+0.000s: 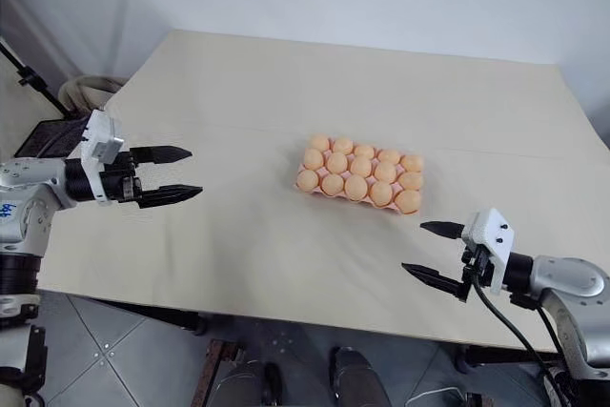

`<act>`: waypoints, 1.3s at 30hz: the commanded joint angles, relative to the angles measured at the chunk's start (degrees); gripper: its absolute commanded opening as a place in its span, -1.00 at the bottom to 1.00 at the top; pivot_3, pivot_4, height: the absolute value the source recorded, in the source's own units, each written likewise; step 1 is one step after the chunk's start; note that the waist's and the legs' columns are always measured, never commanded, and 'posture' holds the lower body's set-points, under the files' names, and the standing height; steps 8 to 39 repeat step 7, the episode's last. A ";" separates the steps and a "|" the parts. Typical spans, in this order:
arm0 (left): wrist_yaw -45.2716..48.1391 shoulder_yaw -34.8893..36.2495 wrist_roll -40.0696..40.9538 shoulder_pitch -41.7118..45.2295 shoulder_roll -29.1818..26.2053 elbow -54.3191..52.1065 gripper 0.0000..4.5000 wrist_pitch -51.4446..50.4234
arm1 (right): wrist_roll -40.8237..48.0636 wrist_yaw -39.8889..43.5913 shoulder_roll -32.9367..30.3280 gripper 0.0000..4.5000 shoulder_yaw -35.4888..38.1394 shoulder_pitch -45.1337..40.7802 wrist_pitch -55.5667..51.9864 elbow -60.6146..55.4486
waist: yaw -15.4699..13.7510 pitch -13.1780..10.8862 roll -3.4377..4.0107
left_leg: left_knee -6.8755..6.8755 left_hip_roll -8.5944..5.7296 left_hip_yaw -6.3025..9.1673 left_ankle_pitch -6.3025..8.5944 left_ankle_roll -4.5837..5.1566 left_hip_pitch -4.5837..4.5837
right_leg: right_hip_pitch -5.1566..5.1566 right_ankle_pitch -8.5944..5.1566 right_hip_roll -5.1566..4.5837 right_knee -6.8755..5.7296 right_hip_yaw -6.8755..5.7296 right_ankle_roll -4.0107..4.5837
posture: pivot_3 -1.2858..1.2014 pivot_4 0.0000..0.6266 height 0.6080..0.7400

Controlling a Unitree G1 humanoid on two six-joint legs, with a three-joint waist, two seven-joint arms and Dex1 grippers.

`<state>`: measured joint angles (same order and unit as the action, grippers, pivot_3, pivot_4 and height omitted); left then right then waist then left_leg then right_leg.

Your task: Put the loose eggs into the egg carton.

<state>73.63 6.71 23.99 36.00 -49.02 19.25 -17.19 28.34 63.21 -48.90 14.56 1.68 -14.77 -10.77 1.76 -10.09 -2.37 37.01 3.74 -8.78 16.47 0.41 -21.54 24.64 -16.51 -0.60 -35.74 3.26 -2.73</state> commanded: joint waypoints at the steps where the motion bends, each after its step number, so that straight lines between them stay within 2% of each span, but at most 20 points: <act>1: 3.30 0.31 -0.64 2.13 -0.76 2.18 0.98 3.82 | -0.16 1.21 -2.34 1.00 4.25 -0.89 1.97 1.61 | 0.04 0.00 0.00 | 0.00 0.03 0.00 0.00 0.00 -0.01 | 0.03 0.03 0.03 -0.01 0.00 -0.07 | 0.03 -0.52 1.00; 7: 4.76 1.50 0.42 2.91 1.05 4.69 0.98 8.55 | -0.31 3.92 -6.20 1.00 9.10 -1.39 3.53 7.42 | -0.05 0.00 0.00 | 0.03 0.04 0.00 0.00 0.00 0.00 | 0.03 0.03 0.06 -0.03 0.00 -0.08 | 0.03 -0.52 1.00; 39: 4.76 1.50 0.42 2.91 1.05 4.69 0.98 8.55 | -0.31 3.92 -6.20 1.00 9.10 -1.39 3.53 7.42 | -0.05 0.00 0.00 | 0.03 0.04 0.00 0.00 0.00 0.00 | 0.03 0.03 0.06 -0.03 0.00 -0.08 | 0.03 -0.52 1.00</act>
